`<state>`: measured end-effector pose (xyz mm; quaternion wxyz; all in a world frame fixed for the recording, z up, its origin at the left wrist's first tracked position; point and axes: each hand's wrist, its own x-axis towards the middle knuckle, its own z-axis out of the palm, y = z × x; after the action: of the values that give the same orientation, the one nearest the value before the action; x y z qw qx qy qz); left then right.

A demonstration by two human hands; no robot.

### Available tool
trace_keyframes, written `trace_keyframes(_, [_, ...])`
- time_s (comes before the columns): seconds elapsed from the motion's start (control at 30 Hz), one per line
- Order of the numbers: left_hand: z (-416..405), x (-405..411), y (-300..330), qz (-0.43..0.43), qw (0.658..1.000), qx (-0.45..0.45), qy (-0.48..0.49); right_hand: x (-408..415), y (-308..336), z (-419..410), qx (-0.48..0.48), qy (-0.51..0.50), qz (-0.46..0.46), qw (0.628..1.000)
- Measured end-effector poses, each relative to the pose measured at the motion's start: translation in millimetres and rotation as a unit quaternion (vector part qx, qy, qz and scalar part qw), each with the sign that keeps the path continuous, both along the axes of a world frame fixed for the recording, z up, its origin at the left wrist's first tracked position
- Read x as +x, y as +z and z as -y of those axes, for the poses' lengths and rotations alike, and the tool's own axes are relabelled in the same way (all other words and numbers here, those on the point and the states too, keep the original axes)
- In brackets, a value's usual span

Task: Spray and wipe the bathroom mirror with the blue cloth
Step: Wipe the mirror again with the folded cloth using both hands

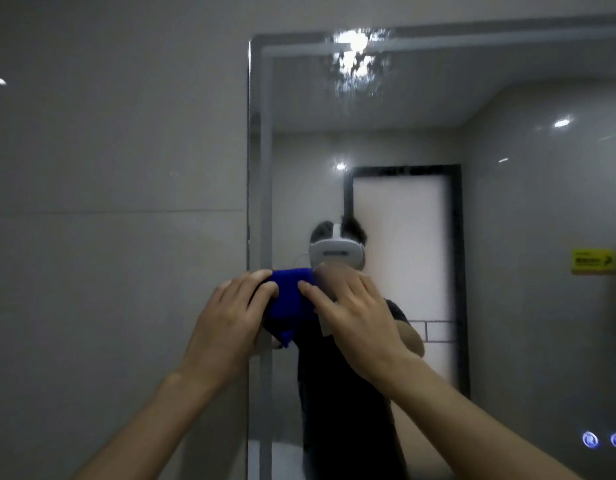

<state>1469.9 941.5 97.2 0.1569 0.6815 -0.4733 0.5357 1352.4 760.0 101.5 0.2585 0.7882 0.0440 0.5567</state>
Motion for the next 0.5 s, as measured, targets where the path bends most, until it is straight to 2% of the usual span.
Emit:
trace_keyframes(0.2, [3.0,1.4,91.3,0.036,0.999,-0.033,0.005,10.1,93.4,-1.5,0.004,-0.025,0.028,0.999])
trace_keyframes(0.5, [17.3,9.4,191.5,0.080,0.990,-0.118,0.020,37.9,201.2,-0.6,0.000,0.000,0.112,0.994])
